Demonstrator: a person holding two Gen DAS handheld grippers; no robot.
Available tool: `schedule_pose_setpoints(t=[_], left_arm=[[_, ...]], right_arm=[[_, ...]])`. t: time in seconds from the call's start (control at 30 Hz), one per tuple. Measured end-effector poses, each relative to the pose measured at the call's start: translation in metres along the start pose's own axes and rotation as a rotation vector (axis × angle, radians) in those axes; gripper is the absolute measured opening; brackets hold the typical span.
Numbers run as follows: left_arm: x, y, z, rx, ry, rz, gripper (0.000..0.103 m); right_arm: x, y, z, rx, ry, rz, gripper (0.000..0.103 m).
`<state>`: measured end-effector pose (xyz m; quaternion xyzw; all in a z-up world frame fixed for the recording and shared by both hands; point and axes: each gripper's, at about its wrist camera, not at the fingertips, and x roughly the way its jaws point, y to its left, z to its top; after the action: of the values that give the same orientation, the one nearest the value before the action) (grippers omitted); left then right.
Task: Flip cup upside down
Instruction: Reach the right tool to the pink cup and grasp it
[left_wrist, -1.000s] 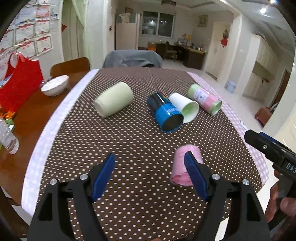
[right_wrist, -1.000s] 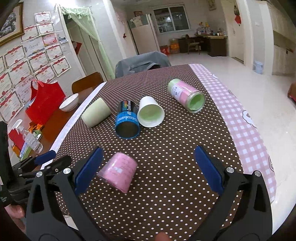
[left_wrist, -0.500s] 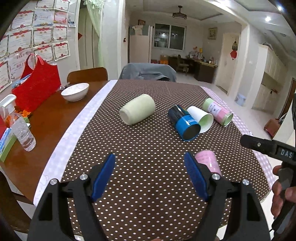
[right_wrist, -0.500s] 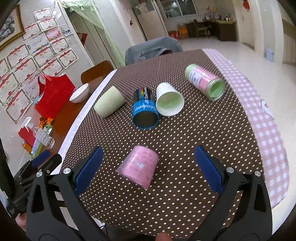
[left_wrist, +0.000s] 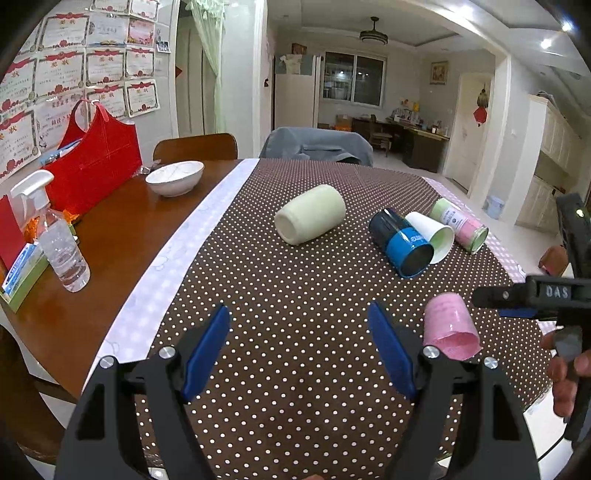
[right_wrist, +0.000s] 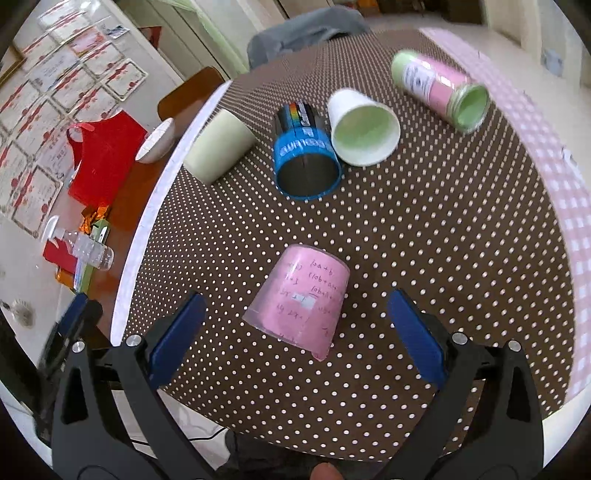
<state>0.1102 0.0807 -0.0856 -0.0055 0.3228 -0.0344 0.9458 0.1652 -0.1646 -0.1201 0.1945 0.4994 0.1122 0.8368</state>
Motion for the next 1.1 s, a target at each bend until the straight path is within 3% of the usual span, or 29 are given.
schedule_pose_setpoints(t=[0.23,0.7,0.97,1.0,1.03,1.1], left_arm=[[0.005,0.002,-0.005,0.004,0.01,-0.033,0.076],[0.009,0.018,-0.011,-0.028,0.014,-0.04,0.076],[0.013,0.023,-0.013,-0.03,0.025,-0.038,0.076],[0.013,0.024,-0.013,-0.031,0.026,-0.038,0.076],[0.013,0.024,-0.013,-0.033,0.027,-0.039,0.076],[0.013,0.024,-0.013,-0.033,0.027,-0.04,0.076]], right_arm=[[0.028,0.005,0.01,0.04,0.094,-0.006,0.097],[0.056,0.015,0.022,0.034,0.158,-0.087,0.097],[0.079,0.02,0.028,0.05,0.234,-0.089,0.082],[0.081,0.019,0.027,0.052,0.242,-0.088,0.077],[0.083,0.018,0.027,0.058,0.252,-0.084,0.062],[0.086,0.017,0.028,0.064,0.264,-0.052,0.063]])
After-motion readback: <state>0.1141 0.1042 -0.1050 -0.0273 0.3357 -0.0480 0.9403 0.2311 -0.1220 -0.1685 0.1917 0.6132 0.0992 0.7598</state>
